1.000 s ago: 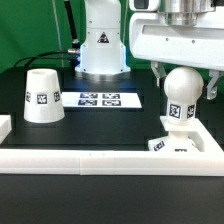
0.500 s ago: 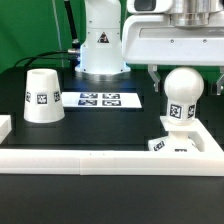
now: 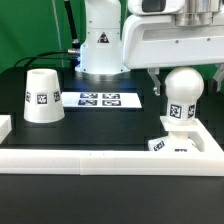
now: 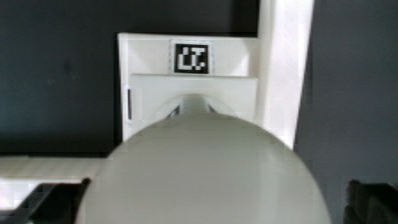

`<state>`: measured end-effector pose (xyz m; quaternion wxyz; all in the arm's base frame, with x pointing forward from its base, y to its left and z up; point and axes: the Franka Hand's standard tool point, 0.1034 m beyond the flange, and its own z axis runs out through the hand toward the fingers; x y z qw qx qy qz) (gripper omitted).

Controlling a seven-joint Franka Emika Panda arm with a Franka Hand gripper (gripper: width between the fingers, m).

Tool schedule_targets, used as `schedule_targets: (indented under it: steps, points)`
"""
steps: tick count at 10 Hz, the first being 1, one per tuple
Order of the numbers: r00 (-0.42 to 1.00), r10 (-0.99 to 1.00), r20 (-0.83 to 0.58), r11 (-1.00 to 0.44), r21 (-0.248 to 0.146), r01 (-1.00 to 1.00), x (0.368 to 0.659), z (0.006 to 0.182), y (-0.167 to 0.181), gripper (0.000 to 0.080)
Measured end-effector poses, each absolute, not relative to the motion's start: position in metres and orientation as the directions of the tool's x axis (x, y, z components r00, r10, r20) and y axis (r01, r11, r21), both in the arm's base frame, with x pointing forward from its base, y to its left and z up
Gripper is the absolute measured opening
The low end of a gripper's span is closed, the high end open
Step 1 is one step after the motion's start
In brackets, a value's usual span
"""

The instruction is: Assemble lamp

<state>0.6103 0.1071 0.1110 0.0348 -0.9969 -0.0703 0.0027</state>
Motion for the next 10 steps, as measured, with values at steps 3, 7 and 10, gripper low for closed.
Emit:
schedule_targets:
  steps: [3, 7, 10]
  points:
    - [0.941, 0.338, 0.013, -0.939, -0.061, 0.339, 0.6110, 0.1112, 0.1049, 0.0698]
    - [0.811, 0.585, 0.023, -0.809, -0.043, 0.586, 0.6117, 0.1116, 0.1035, 0.0698]
    - [0.697, 0.717, 0.017, -0.697, -0.019, 0.717, 0.6119, 0.1114, 0.1025, 0.0698]
